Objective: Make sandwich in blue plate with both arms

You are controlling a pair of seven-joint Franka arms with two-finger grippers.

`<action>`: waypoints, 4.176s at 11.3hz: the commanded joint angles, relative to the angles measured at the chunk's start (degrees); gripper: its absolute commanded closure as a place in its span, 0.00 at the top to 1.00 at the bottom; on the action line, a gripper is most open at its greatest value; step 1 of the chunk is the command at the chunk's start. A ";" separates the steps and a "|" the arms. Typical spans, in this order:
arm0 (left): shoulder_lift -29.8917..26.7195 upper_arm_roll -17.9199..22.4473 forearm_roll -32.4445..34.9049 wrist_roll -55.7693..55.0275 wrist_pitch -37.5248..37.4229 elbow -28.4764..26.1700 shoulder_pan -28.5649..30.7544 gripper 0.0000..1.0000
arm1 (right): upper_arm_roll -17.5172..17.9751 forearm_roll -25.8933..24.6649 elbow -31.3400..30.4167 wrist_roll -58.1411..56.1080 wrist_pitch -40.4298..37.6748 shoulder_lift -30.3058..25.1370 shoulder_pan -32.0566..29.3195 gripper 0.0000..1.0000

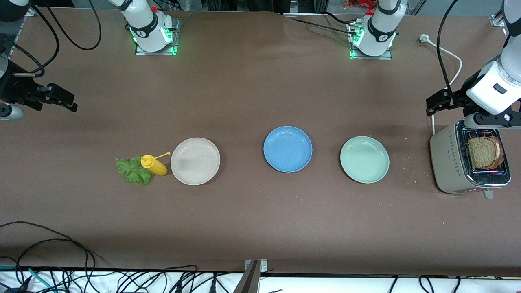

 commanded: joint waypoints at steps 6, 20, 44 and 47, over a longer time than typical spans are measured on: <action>0.43 -0.13 -0.89 1.15 -0.53 1.26 0.41 1.00 | -0.04 0.08 -0.48 -0.65 -0.31 -0.72 -0.07 1.00; 15.72 -0.13 -2.46 27.86 12.74 0.91 26.16 1.00 | 0.49 0.17 -0.48 0.14 -0.05 -0.54 0.37 1.00; 17.40 -0.83 1.64 21.27 9.23 1.08 24.23 0.00 | 0.14 0.34 -1.00 0.32 0.12 -0.63 0.46 1.00; 14.59 -1.27 5.42 21.27 2.74 5.11 21.52 0.00 | 0.14 0.25 -1.00 0.23 0.04 -0.54 0.46 1.00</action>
